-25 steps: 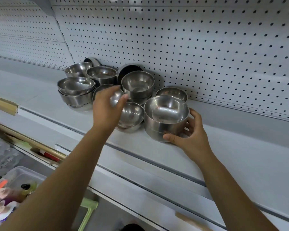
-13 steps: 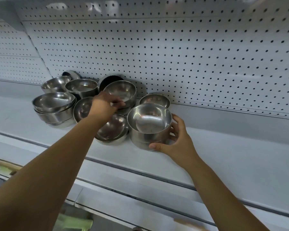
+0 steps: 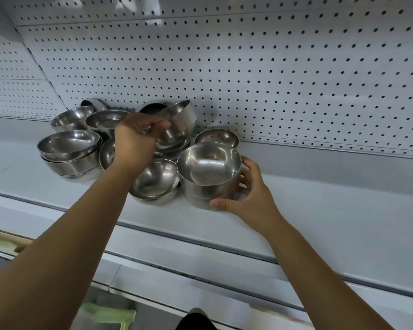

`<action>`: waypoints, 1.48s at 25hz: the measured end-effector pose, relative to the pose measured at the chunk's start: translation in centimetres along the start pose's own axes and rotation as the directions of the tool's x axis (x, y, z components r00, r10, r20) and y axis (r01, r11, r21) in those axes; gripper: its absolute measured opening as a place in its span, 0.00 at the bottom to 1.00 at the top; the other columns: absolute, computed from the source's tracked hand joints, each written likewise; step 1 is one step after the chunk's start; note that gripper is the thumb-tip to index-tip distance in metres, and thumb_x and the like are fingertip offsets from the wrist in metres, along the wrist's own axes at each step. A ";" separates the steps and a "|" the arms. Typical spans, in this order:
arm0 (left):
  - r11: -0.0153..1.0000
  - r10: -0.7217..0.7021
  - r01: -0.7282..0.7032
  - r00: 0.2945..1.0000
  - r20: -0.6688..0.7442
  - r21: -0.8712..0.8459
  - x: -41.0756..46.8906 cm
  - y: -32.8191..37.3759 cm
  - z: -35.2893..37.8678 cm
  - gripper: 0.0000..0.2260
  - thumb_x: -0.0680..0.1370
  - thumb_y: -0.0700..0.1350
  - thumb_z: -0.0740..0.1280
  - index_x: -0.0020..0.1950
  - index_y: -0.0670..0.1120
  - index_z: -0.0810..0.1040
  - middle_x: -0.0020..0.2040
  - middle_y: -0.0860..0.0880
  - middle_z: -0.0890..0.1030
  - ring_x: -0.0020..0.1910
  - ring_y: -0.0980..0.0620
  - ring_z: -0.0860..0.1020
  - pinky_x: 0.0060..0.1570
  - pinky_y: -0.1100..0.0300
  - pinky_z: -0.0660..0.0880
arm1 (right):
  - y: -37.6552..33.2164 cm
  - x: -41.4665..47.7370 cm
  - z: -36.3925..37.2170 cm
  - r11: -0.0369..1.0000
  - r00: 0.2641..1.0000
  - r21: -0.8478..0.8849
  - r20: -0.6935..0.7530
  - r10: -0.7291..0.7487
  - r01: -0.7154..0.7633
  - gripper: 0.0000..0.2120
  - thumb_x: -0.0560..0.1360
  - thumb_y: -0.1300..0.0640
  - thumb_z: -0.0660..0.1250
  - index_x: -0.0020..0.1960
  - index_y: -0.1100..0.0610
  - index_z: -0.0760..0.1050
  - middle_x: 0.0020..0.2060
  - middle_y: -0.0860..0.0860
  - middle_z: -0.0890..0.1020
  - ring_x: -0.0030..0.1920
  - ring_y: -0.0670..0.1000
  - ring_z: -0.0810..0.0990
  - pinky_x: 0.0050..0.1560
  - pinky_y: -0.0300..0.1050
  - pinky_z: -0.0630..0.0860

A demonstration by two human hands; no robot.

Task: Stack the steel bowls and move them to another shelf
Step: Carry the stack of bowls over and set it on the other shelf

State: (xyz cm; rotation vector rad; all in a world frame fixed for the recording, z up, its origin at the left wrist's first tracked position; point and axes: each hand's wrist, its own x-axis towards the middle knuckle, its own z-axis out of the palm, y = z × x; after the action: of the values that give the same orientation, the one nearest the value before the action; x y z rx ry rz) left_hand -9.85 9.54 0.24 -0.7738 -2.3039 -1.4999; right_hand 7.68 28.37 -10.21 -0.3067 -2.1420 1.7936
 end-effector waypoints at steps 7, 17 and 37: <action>0.963 0.268 -0.267 0.963 -0.009 0.019 -4.8 4.1 -0.4 0.02 0.76 0.44 0.75 0.47 0.50 0.86 0.43 0.57 0.83 0.46 0.56 0.81 0.52 0.59 0.76 | -0.1 -0.1 -0.1 1.000 1.000 0.003 0.013 -0.007 0.007 0.54 0.51 0.39 0.88 0.70 0.28 0.63 0.68 0.40 0.76 0.67 0.46 0.79 0.66 0.51 0.80; 0.771 0.590 -0.603 0.797 0.127 0.206 -9.0 2.3 1.4 0.06 0.78 0.42 0.73 0.46 0.40 0.87 0.43 0.49 0.85 0.49 0.42 0.78 0.51 0.52 0.75 | -0.2 -0.2 -0.2 0.999 1.000 -0.023 0.004 -0.024 0.024 0.50 0.52 0.37 0.86 0.63 0.19 0.59 0.69 0.39 0.74 0.67 0.49 0.78 0.66 0.54 0.79; 0.920 -0.081 0.176 0.960 0.269 -0.350 -9.5 2.3 3.1 0.37 0.67 0.53 0.81 0.74 0.50 0.71 0.67 0.55 0.79 0.68 0.54 0.77 0.69 0.50 0.74 | -0.3 0.0 0.2 0.993 1.000 -0.116 0.022 0.012 -0.010 0.62 0.53 0.39 0.87 0.77 0.32 0.53 0.72 0.46 0.74 0.69 0.51 0.77 0.66 0.56 0.80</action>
State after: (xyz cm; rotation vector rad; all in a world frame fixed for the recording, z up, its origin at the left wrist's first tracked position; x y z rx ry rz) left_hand -0.65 10.36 -4.15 -0.9713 -2.3105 -2.0458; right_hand 7.63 28.10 -9.93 -0.3282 -2.2694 1.6890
